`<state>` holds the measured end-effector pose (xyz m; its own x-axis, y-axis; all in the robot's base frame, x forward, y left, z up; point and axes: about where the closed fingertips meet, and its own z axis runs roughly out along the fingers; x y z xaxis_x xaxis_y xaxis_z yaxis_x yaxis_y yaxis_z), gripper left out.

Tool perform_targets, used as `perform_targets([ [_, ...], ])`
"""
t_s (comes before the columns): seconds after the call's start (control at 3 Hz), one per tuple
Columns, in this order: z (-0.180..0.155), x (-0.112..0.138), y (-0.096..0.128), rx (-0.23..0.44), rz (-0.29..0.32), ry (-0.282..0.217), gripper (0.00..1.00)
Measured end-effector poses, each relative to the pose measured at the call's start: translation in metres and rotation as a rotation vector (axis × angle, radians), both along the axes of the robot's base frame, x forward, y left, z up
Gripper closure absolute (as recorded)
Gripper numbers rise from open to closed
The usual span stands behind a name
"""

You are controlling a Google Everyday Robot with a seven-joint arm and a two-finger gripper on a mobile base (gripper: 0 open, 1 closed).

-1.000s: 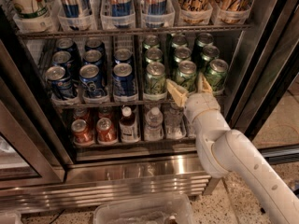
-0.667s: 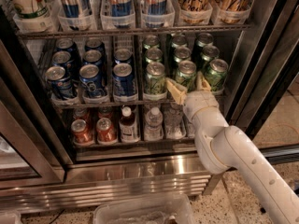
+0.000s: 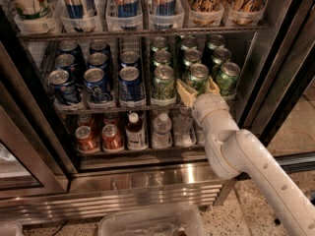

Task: Pick green can from middle shelf of fridge

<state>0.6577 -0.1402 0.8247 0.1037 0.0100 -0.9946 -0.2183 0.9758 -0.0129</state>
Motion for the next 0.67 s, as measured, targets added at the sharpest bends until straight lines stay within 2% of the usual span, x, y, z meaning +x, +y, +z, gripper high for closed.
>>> perform_targets([
  [0.67,0.0,0.0,0.0,0.0,0.0,0.0,0.92],
])
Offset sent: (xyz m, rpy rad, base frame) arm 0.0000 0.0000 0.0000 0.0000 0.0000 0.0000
